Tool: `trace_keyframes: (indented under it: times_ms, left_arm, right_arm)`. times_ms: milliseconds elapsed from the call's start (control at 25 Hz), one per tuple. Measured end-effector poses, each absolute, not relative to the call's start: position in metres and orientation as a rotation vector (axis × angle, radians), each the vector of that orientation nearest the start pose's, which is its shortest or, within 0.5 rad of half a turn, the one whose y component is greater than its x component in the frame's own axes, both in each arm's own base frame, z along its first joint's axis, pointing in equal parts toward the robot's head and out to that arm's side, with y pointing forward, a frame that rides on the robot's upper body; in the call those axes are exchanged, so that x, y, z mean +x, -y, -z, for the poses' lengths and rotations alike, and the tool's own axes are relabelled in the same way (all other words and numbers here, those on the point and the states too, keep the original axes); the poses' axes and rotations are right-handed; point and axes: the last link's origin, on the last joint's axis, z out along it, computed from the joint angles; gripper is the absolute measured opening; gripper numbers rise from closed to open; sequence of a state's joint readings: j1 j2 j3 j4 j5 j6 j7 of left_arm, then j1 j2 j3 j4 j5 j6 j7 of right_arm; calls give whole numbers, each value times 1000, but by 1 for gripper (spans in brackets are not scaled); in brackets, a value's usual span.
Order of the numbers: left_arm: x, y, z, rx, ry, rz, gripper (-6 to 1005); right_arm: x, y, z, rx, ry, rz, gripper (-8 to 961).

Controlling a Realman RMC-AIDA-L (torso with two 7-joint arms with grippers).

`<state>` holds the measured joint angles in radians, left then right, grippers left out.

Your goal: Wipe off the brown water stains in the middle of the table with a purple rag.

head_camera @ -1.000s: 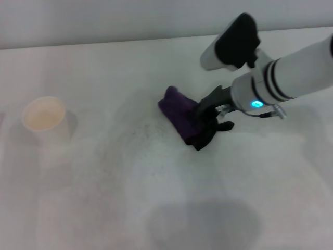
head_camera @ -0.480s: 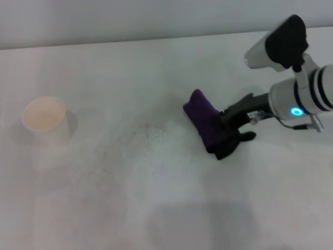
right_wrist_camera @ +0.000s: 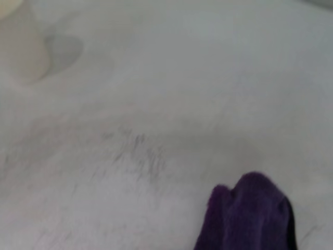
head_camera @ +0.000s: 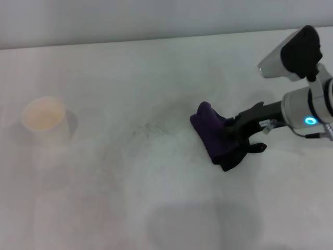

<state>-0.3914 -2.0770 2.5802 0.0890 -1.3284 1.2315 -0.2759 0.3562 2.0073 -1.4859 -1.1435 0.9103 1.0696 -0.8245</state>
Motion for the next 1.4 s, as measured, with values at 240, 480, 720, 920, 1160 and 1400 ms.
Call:
trace_keyframes:
  times_ms: [240,480,720,920,1160,1400]
  left_arm:
    - [-370,-303,-13,-1341,717,736,890]
    - [-370,-305,-15,-1308,728,741,890]
    - [-368,-304,-10,-1314,742,755,890]
    - [-366,-300,-4,-1301,775,781,891]
    - [-364,-303,1,-1325,792,773,891]
    - [-363,-306,5,-1337,813,765,891]
  right_arm:
    - [253,-356,3,-2450,-895,-57,311]
    - [247,-379,-6,-2321,-760,-236,497]
    - [263,-392,-23,-2114,-798,-539,808]
    - [288,-381,-43,-1962,-833,-886,852]
    - [333,-357,-46,-1738,-623,-845,850]
    - [376,-349,-30,-1660,-551,-428,849]
